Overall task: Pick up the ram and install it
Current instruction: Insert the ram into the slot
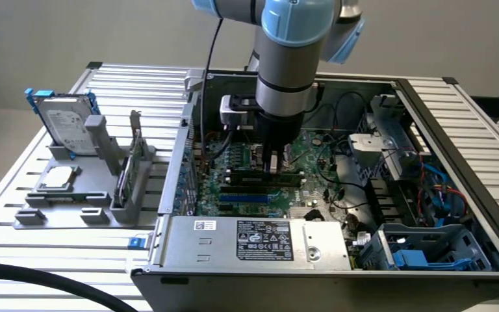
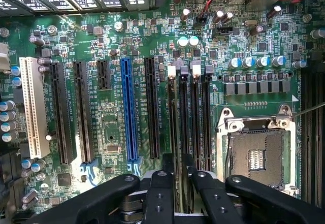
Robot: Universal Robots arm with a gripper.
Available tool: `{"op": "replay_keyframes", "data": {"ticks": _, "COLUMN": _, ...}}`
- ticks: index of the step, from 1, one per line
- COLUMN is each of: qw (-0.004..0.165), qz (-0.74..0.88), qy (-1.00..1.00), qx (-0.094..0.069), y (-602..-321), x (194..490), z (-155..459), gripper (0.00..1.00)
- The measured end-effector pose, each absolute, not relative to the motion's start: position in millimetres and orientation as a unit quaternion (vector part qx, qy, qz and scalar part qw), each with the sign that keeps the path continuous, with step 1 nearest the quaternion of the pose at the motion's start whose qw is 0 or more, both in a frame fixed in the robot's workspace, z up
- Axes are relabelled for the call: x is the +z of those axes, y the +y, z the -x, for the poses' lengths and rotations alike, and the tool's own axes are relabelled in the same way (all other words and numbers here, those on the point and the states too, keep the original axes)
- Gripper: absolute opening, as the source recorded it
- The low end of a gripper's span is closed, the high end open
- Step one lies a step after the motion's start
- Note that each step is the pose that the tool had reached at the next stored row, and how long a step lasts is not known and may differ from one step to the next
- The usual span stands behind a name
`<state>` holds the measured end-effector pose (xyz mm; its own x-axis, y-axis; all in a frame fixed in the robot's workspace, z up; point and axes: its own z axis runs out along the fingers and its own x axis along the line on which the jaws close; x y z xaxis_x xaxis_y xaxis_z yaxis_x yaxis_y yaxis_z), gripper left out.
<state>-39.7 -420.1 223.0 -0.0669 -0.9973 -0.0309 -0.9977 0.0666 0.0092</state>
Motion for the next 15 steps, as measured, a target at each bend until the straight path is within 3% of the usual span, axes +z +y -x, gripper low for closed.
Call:
{"op": "replay_keyframes", "data": {"ticks": 7, "qw": 0.008, "qz": 0.683, "qy": 0.73, "qx": 0.017, "y": -420.1, "x": 242.6, "z": 39.7, "gripper": 0.22}}
{"op": "replay_keyframes", "data": {"ticks": 9, "qw": 0.009, "qz": 0.683, "qy": 0.73, "qx": 0.018, "y": -420.1, "x": 244.8, "z": 39.7, "gripper": 0.2}}
{"op": "replay_keyframes", "data": {"ticks": 10, "qw": 0.009, "qz": 0.683, "qy": 0.73, "qx": 0.018, "y": -420.0, "x": 244.7, "z": 39.7, "gripper": 0.13}}
{"op": "replay_keyframes", "data": {"ticks": 15, "qw": 0.009, "qz": 0.683, "qy": 0.73, "qx": 0.018, "y": -420.0, "x": 244.8, "z": 39.7, "gripper": 0.11}}
